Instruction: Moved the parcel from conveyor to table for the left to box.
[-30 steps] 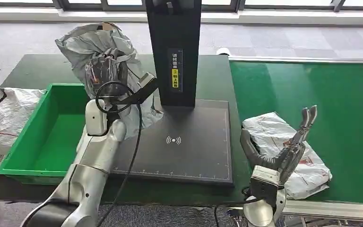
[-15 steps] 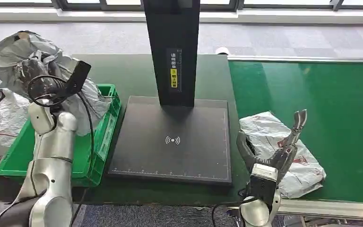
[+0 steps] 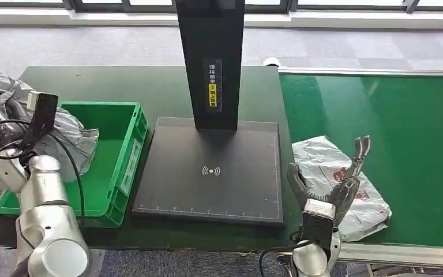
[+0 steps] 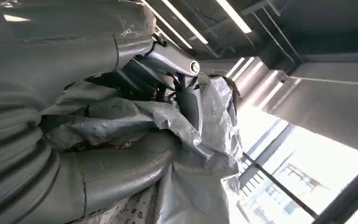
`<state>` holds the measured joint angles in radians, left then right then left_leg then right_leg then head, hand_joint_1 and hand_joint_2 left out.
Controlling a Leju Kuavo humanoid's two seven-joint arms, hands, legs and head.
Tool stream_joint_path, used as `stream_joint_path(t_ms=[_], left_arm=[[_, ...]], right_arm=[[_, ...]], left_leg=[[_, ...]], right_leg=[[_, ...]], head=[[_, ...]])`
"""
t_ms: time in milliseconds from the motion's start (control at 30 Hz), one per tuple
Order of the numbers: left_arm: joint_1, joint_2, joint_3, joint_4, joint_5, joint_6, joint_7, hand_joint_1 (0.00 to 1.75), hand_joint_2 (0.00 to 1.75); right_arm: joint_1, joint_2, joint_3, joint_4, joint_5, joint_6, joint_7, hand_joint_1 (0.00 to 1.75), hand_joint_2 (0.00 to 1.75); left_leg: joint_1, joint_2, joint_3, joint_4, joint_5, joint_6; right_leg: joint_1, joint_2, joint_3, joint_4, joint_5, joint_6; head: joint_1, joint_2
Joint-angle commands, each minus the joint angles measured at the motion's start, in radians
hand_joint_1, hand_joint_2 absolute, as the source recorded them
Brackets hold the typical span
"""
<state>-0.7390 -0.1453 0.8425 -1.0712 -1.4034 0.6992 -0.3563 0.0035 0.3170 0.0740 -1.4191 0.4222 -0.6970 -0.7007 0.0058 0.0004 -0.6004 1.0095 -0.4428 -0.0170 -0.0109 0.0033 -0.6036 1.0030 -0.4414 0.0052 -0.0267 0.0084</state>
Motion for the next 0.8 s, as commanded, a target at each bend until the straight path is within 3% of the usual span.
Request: stream_joint_path(t_ms=[33, 200, 633, 767, 800], left_arm=[[-0.07, -0.051, 0.204, 0.009, -0.059, -0.001, 0.018, 0.0, 1.75], [-0.011, -0.044, 0.125, -0.055, -0.072, -0.001, 0.094, 0.0, 1.75], [0.008, -0.045, 0.108, -0.082, -0.063, -0.001, 0.08, 0.0, 1.75], [0.041, -0.083, 0.069, -0.176, -0.021, -0.001, -0.001, 0.0, 1.75], [0.037, -0.109, 0.103, -0.195, 0.023, -0.001, -0.076, 0.0, 1.75]], right_arm=[[0.048, 0.032, -0.059, 0.037, 0.036, -0.001, 0.003, 0.0, 1.75], [0.035, 0.032, -0.022, 0.074, 0.046, -0.001, 0.003, 0.0, 1.75], [0.037, 0.032, -0.018, 0.082, 0.046, -0.001, 0.003, 0.0, 1.75], [0.031, 0.032, -0.01, 0.095, 0.054, -0.001, 0.003, 0.0, 1.75], [0.027, 0.032, -0.015, 0.101, 0.066, -0.001, 0.003, 0.0, 1.75]], left_leg=[[0.001, -0.003, 0.003, -0.002, 0.0, 0.0], [0.001, 0.0, 0.003, -0.002, -0.001, 0.0], [0.001, -0.001, 0.002, -0.001, 0.0, 0.0], [0.002, -0.002, 0.003, -0.002, 0.0, 0.0], [0.001, -0.001, 0.002, -0.001, 0.0, 0.0]], right_leg=[[0.001, -0.004, 0.004, -0.002, -0.001, -0.001], [0.002, -0.001, 0.004, -0.002, -0.001, -0.001], [0.001, -0.002, 0.003, -0.001, -0.001, -0.001], [0.002, -0.003, 0.005, -0.002, -0.001, -0.001], [0.001, -0.002, 0.003, -0.001, -0.001, -0.001]], head=[[0.0, 0.0], [0.0, 0.0], [0.0, 0.0], [0.0, 0.0], [0.0, 0.0]])
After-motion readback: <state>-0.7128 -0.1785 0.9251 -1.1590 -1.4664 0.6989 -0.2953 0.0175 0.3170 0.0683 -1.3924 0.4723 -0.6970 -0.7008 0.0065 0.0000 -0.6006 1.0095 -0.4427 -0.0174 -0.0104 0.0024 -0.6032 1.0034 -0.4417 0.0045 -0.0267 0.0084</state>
